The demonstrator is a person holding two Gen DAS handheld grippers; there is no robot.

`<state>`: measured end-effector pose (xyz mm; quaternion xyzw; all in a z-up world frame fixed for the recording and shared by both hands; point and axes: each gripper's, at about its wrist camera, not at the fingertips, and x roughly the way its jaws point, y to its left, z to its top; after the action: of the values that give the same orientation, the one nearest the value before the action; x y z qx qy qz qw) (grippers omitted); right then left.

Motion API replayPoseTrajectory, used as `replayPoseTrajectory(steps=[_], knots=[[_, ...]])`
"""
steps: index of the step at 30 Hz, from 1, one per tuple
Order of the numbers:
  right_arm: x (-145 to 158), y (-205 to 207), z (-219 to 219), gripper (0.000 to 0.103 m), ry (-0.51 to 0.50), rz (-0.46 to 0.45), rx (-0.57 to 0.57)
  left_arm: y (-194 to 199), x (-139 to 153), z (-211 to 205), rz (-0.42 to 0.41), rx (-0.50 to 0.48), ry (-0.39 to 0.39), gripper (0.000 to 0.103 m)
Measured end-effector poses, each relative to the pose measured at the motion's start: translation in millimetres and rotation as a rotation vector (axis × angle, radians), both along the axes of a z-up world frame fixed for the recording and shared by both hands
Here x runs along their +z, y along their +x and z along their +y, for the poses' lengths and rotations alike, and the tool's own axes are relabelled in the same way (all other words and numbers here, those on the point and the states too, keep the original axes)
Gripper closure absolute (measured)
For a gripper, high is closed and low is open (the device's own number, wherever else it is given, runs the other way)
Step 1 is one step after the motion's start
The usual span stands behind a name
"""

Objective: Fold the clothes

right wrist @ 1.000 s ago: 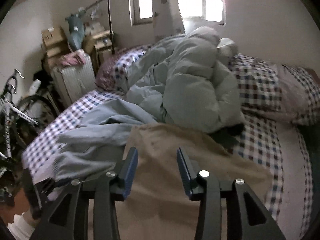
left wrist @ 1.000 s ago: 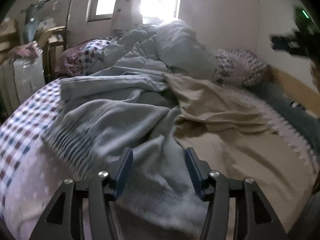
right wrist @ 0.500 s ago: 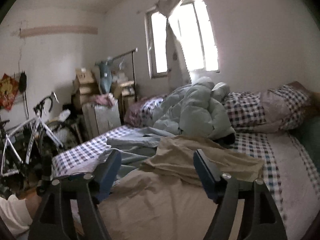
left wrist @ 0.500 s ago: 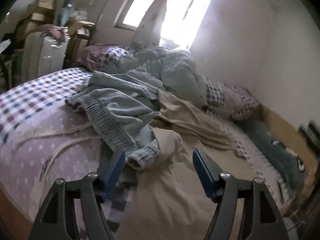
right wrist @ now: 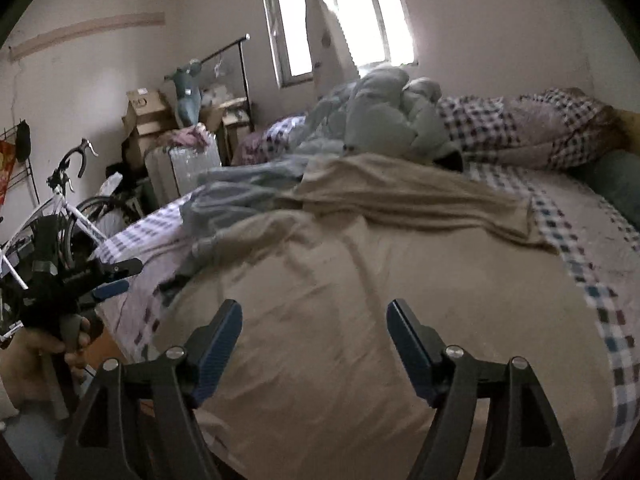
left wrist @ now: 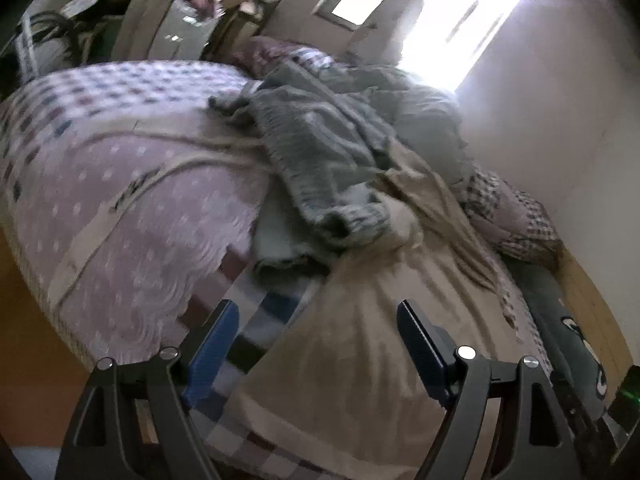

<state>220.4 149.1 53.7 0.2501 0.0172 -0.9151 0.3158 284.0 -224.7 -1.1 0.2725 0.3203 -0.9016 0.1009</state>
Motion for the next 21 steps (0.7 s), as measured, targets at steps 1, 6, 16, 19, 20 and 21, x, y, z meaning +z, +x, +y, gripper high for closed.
replayPoseTrajectory(steps=[1, 6, 16, 19, 20, 21], knots=[[-1.0, 2.3, -2.6, 0.024, 0.016, 0.018, -0.002, 0.5, -3.1, -0.7, -0.005, 0.003, 0.010, 0.018], [-2.1, 5.6, -1.1, 0.024, 0.016, 0.037, -0.011, 4.1, -16.1, -13.9, -0.007, 0.017, 0.119, 0.018], [-0.1, 9.1, -11.1, 0.024, 0.012, 0.038, 0.012, -4.6, -44.1, -21.4, -0.090, -0.006, 0.256, 0.018], [-1.4, 10.5, -15.9, 0.024, 0.016, 0.038, 0.028, -8.5, -49.3, -15.7, -0.118, -0.017, 0.234, 0.018], [-2.0, 10.8, -17.4, 0.024, 0.017, 0.037, 0.032, -9.7, -52.3, -14.3, -0.129, -0.010, 0.232, 0.018], [-2.3, 11.6, -20.3, 0.024, 0.020, 0.035, 0.038, -10.4, -55.1, -13.5, -0.132, 0.000, 0.234, 0.018]])
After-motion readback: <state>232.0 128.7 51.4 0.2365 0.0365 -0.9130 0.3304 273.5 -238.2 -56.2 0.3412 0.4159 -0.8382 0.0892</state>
